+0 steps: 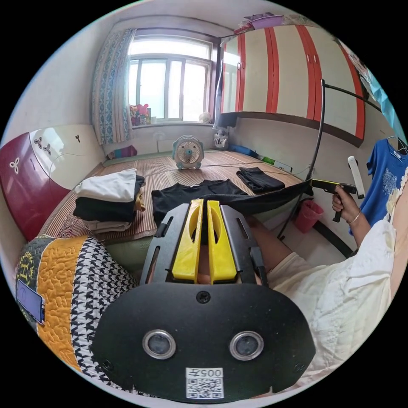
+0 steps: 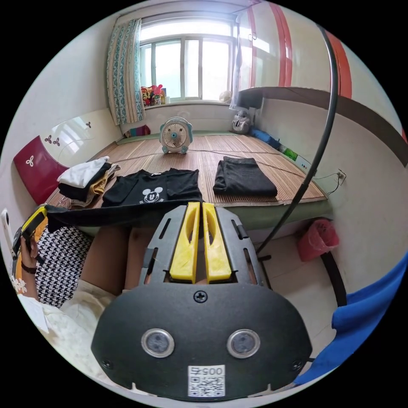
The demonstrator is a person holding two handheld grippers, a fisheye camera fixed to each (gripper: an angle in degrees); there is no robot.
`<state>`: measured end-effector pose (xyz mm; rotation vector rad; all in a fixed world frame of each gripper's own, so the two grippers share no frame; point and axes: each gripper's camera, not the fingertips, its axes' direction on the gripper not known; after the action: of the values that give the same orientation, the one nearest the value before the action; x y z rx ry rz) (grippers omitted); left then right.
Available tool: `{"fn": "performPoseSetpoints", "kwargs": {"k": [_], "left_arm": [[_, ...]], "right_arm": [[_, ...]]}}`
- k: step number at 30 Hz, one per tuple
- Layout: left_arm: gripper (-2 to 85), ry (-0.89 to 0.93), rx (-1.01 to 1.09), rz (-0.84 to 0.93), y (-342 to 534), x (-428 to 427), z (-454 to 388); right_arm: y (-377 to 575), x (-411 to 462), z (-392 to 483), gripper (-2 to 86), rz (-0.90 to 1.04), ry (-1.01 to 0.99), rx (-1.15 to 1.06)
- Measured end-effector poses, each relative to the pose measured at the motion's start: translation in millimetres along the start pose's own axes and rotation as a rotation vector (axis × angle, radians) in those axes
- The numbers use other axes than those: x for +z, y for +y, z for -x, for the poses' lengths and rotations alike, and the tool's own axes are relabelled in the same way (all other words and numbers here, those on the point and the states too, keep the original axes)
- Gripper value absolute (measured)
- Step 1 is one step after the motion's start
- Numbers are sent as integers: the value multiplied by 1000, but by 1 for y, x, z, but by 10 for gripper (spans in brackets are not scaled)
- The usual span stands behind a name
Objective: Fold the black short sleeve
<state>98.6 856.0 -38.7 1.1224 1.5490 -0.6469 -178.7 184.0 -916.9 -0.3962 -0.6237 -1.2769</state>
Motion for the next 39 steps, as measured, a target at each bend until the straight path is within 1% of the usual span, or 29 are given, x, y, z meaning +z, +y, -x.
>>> {"fn": "performPoseSetpoints", "kwargs": {"k": [4, 8, 12, 15, 17, 18, 20, 21, 23, 24, 25, 26, 27, 29, 30, 31, 34, 37, 39], "left_arm": [[11, -43, 21, -4, -20, 34, 10], [11, -91, 43, 1, -53, 79, 28], [11, -97, -13, 15, -92, 151, 65], [12, -130, -65, 39, -109, 214, 89], [12, -169, -66, 65, -118, 255, 100], [13, -184, -74, 85, -125, 284, 109], [13, -177, -112, 113, -136, 328, 128], [14, -173, -136, 137, -143, 358, 142], [15, -170, -175, 195, -151, 407, 162], [16, -161, -204, 251, -153, 443, 175], [18, -145, -244, 318, -152, 479, 189], [19, -139, -261, 351, -149, 496, 194], [21, -129, -282, 414, -143, 527, 204], [27, -133, -279, 492, -131, 565, 211], [30, -140, -277, 520, -123, 582, 213], [33, -136, -279, 482, -119, 585, 214], [42, -107, -307, 454, -112, 593, 221], [57, -101, -327, 462, -114, 595, 223], [54, -134, -345, 454, -118, 584, 220]], "right_arm": [[-6, 30, 12, -16, -19, 13, -9], [-33, 72, 23, -16, -57, -5, -27], [-66, 126, 35, -16, -87, -20, -39], [-92, 185, 53, -16, -95, 6, -69], [-110, 244, 67, -16, -71, 25, -80], [-115, 260, 70, -16, -63, 30, -84], [-134, 328, 84, -16, -32, 50, -86], [-138, 346, 88, -16, -23, 53, -86], [-153, 426, 103, -16, 45, 67, -101], [-155, 448, 107, -16, 68, 71, -110], [-156, 492, 115, -16, 123, 75, -133], [-152, 537, 120, -15, 182, 69, -141], [-148, 560, 122, -15, 217, 64, -143], [-121, 635, 127, -13, 366, 57, -158], [-115, 641, 127, -13, 346, 51, -159], [-107, 641, 127, -13, 305, 46, -148], [-94, 652, 123, -8, 302, 12, -131], [-91, 663, 110, 24, 346, -74, -73], [-89, 658, 107, 55, 358, -60, -44]]}}
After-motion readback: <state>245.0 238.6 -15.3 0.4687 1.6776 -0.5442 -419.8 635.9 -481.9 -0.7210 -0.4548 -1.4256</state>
